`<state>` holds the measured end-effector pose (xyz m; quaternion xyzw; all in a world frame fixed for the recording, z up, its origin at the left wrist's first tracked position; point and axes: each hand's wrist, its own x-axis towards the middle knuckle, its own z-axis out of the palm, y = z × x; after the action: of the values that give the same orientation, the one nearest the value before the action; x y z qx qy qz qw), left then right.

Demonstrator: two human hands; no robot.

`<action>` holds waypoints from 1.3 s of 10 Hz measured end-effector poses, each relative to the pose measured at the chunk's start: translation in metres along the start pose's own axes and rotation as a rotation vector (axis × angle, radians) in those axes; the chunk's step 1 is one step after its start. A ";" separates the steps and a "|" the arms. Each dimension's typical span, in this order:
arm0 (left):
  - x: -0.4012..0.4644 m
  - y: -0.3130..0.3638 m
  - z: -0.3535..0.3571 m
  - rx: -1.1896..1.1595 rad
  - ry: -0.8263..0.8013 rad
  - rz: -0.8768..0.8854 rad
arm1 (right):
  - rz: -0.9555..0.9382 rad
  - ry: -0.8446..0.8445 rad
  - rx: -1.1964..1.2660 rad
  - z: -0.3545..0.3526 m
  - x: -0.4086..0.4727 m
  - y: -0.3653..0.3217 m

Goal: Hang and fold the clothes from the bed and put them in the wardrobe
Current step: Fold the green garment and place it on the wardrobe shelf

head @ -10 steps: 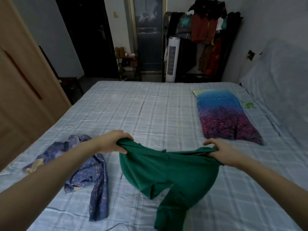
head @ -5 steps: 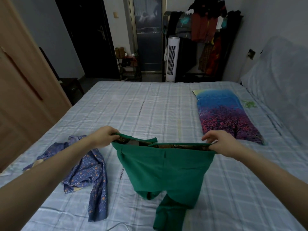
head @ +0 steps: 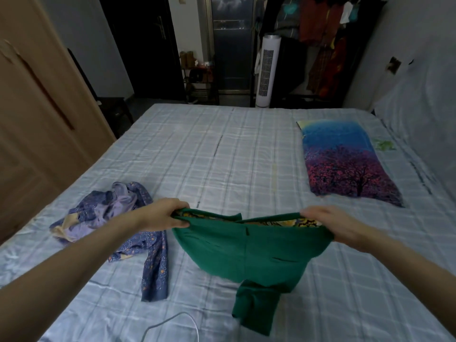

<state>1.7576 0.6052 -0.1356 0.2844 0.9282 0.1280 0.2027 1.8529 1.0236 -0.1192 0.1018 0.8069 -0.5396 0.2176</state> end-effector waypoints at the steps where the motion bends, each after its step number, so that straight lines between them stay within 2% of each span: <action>1: 0.000 -0.010 0.012 0.078 -0.089 0.001 | -0.136 -0.081 -0.513 0.007 0.000 0.011; 2: 0.001 -0.017 0.032 0.122 -0.239 0.023 | -0.107 -0.206 -0.680 0.015 0.008 0.024; 3: 0.008 -0.011 0.042 0.040 -0.383 -0.009 | -0.033 -0.374 -0.844 0.020 0.023 0.035; 4: 0.024 -0.001 0.053 -0.057 -0.623 -0.081 | 0.189 -0.574 -0.902 0.022 0.046 0.043; 5: 0.043 0.006 0.061 0.059 -0.841 -0.070 | 0.493 -0.803 -0.816 0.031 0.070 0.045; 6: 0.083 0.000 0.048 0.242 -0.732 -0.059 | 0.494 -0.660 -0.815 0.023 0.103 0.041; 7: 0.142 -0.018 -0.012 0.396 -0.379 -0.133 | 0.240 -0.155 -0.899 -0.017 0.161 0.016; 8: 0.217 -0.019 -0.140 0.428 0.032 -0.150 | -0.057 0.393 -0.875 -0.096 0.217 -0.067; 9: 0.248 0.009 -0.287 0.377 0.437 -0.099 | -0.303 0.787 -0.761 -0.175 0.226 -0.194; 10: 0.241 0.058 -0.395 0.378 0.778 0.025 | -0.466 1.091 -0.690 -0.240 0.196 -0.296; 11: 0.217 0.089 -0.452 0.422 1.000 0.101 | -0.581 1.243 -0.653 -0.278 0.160 -0.348; 12: 0.194 0.101 -0.451 0.477 1.047 0.145 | -0.596 1.290 -0.687 -0.279 0.127 -0.352; 13: 0.172 0.097 -0.412 0.570 1.008 0.150 | -0.622 1.235 -0.722 -0.254 0.107 -0.320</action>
<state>1.4887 0.7332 0.2107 0.2967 0.8853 0.0067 -0.3581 1.5691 1.1218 0.1778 0.0757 0.8991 -0.1254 -0.4125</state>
